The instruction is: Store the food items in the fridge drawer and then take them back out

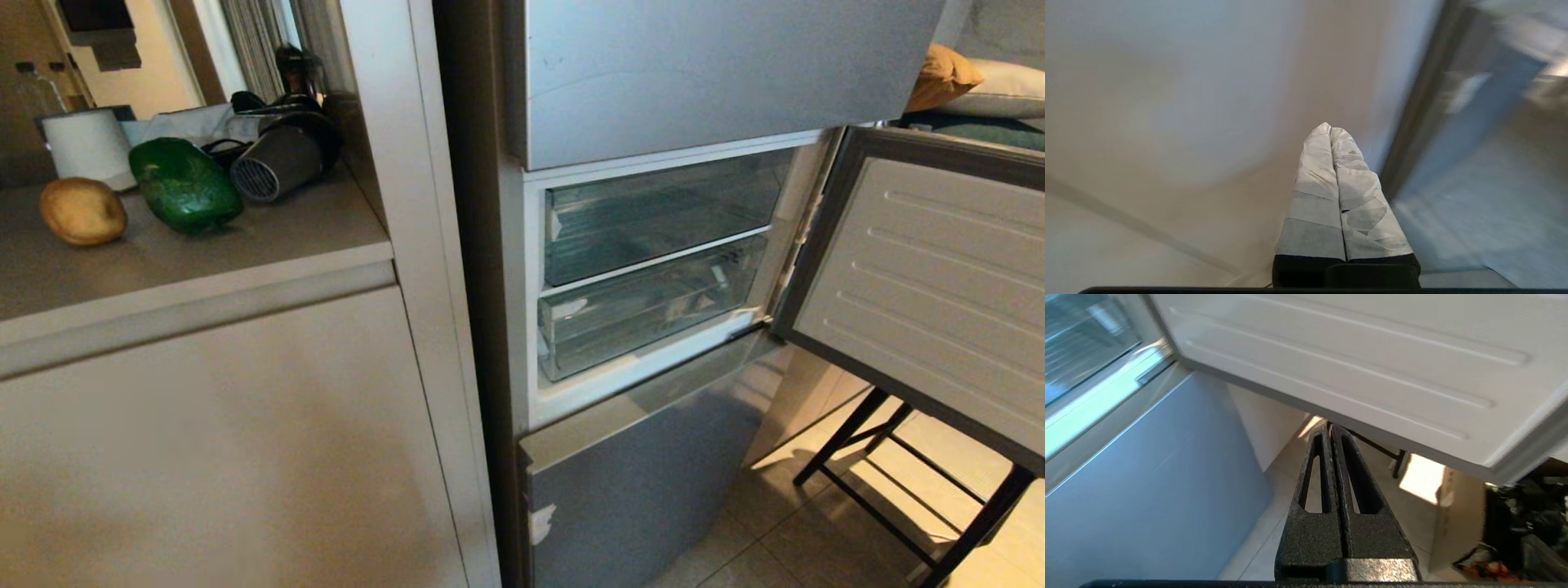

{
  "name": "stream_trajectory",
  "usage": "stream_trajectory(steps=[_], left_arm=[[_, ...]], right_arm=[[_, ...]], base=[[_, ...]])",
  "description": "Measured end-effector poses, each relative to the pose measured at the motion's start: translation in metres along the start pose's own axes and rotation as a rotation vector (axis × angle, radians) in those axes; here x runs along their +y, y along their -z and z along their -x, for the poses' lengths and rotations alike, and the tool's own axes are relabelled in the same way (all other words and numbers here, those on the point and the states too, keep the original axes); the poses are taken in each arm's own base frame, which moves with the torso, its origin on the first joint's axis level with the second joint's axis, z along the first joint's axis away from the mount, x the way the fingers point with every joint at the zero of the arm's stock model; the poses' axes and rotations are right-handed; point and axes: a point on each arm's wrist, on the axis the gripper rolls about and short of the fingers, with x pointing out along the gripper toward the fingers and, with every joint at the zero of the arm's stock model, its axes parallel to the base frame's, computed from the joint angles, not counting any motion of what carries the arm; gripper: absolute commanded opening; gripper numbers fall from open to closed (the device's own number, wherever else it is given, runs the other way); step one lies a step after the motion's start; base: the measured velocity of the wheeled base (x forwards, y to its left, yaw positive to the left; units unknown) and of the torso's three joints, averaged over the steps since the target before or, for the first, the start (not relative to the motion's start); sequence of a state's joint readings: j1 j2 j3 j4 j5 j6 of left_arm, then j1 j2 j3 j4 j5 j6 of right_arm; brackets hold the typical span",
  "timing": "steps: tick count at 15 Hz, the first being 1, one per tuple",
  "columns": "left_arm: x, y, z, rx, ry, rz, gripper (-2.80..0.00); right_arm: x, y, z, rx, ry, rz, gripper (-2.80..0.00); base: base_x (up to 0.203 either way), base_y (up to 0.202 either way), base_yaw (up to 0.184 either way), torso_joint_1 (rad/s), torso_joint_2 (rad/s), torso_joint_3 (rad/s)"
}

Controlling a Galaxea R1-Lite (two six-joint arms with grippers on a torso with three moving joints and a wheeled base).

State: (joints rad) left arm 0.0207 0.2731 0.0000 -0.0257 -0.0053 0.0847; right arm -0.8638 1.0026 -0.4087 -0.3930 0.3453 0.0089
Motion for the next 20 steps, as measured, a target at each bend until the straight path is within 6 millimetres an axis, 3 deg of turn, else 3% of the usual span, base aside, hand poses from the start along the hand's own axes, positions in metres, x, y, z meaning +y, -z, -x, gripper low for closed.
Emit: stream_trajectory(steps=[5,8,17,20], left_arm=[[-0.001,0.006,0.014,-0.181,0.021,-0.037,-2.80],[0.000,0.008,0.019,-0.245,0.008,0.059,-2.80],[0.000,0.009,0.020,-0.270,0.010,0.079,-2.80],[0.000,0.009,0.020,-0.270,0.010,0.079,-2.80]], right_arm=[[0.000,0.004,0.000,0.014,-0.012,-0.005,-2.80],[0.001,0.006,0.000,0.018,-0.029,-0.005,-2.80],[0.003,0.018,0.006,0.036,-0.051,-0.008,-2.80],[0.016,0.022,0.013,0.026,-0.116,0.026,-2.80]], base=[[0.000,0.000,0.000,0.000,0.00,0.000],[0.000,0.000,0.000,0.000,0.00,0.000],[0.000,0.000,0.000,0.000,0.00,0.000],[0.000,0.000,0.000,0.000,0.00,0.000]])
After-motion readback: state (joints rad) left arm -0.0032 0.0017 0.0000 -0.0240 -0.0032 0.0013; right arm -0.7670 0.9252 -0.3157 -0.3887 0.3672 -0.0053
